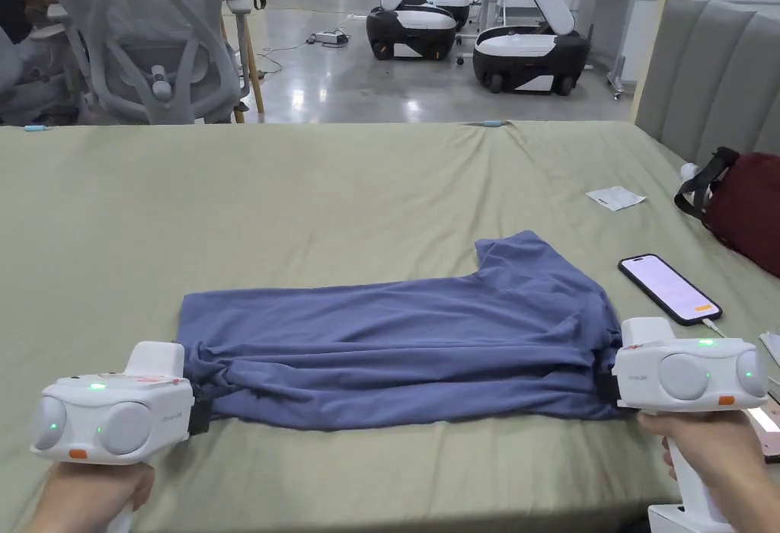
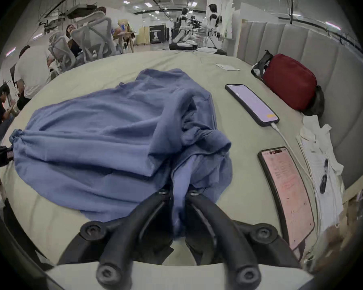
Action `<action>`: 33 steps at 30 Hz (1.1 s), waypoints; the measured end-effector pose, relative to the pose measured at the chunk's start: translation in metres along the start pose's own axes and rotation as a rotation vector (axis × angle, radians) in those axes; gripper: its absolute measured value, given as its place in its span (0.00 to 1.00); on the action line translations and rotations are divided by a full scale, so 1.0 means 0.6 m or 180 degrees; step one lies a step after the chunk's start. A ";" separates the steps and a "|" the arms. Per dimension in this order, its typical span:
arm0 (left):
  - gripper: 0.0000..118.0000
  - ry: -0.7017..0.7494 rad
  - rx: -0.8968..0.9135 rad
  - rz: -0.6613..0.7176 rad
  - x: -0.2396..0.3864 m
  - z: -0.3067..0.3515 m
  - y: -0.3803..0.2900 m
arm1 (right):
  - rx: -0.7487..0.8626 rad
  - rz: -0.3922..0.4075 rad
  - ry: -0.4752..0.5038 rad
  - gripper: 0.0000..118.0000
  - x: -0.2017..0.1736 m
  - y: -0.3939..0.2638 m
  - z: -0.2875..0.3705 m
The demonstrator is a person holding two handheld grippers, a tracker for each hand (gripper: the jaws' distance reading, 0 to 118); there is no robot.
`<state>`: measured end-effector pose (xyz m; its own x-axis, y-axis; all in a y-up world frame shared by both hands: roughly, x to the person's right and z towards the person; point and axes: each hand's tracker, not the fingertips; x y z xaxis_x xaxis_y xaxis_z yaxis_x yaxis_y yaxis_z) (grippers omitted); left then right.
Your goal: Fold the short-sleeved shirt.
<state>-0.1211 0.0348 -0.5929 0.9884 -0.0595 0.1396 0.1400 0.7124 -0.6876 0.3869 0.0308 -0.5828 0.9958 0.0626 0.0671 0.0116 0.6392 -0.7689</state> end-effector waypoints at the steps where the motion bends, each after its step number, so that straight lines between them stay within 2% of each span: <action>1: 0.07 0.0009 0.0005 0.0000 0.003 -0.002 -0.003 | 0.0028 0.0056 -0.0031 0.09 -0.003 -0.001 0.000; 3: 0.13 0.0039 0.0049 0.0004 0.004 0.006 0.002 | 0.0050 0.0066 -0.0037 0.17 0.001 0.002 0.000; 4: 0.29 0.0036 0.0078 0.0017 0.003 0.009 0.004 | 0.0066 0.0039 -0.0046 0.33 0.003 0.004 0.003; 6: 0.81 0.0150 0.0107 -0.0030 0.003 0.013 0.007 | 0.0138 -0.0016 -0.0163 0.81 0.011 0.009 0.013; 7: 1.00 0.0371 0.0154 -0.0012 0.004 0.016 0.010 | 0.0188 -0.0040 -0.0153 1.00 0.014 0.007 0.021; 8: 0.92 0.0421 0.0270 0.0024 0.001 0.022 0.011 | 0.0328 -0.0085 -0.0075 0.96 0.015 0.005 0.030; 9: 0.90 0.0345 0.0623 -0.0001 -0.003 0.042 0.010 | 0.0547 -0.0107 -0.0039 0.92 0.015 0.000 0.051; 10: 0.94 0.0202 0.0739 0.0095 -0.006 0.055 0.014 | 0.0640 -0.0110 0.0024 0.92 0.013 0.002 0.068; 12: 0.98 0.0302 0.0728 0.0291 -0.006 0.080 0.024 | 0.0733 -0.0157 -0.0100 0.90 0.002 -0.002 0.103; 14: 0.92 0.0358 0.0933 0.0352 0.002 0.112 0.031 | 0.1060 -0.0156 -0.0034 0.82 -0.021 -0.012 0.126; 16: 0.85 0.0347 0.1199 0.0207 0.013 0.136 0.029 | 0.1259 -0.0131 0.0015 0.77 -0.039 -0.017 0.152; 17: 0.72 0.0398 0.1283 0.0124 0.023 0.146 0.029 | 0.1279 -0.0123 -0.0016 0.67 -0.048 -0.019 0.158; 18: 0.52 0.0460 0.1293 0.0060 0.032 0.152 0.028 | 0.1301 -0.0105 -0.0045 0.50 -0.055 -0.020 0.164; 19: 0.21 0.0501 0.1293 0.0051 0.042 0.159 0.025 | 0.1354 -0.0076 -0.0090 0.20 -0.064 -0.022 0.171; 20: 0.02 0.0488 0.1297 0.0056 0.047 0.162 0.019 | 0.1377 -0.0034 -0.0108 0.00 -0.071 -0.024 0.176; 23: 0.00 0.0354 0.1341 0.0126 0.061 0.173 0.008 | 0.1411 -0.0011 0.0031 0.00 -0.083 -0.024 0.189; 26: 0.00 0.0283 0.1268 0.0097 0.064 0.163 0.013 | 0.1419 0.0048 0.0028 0.00 -0.088 -0.021 0.195; 31: 0.00 0.0264 0.1064 0.0099 0.044 0.114 0.073 | 0.1403 0.0058 0.0070 0.00 -0.087 -0.017 0.197; 32: 0.10 0.0242 0.0929 0.0051 0.035 0.096 0.093 | 0.1404 0.0061 0.0068 0.00 -0.088 -0.017 0.196; 33: 0.30 0.0228 0.0811 0.0017 0.028 0.075 0.115 | 0.1395 0.0070 0.0064 0.00 -0.088 -0.015 0.192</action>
<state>-0.0972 0.1145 -0.6060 0.9920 -0.0980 0.0794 0.1243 0.8654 -0.4855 0.3237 0.1100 -0.5062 0.9970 0.0676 0.0380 -0.0450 0.9030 -0.4272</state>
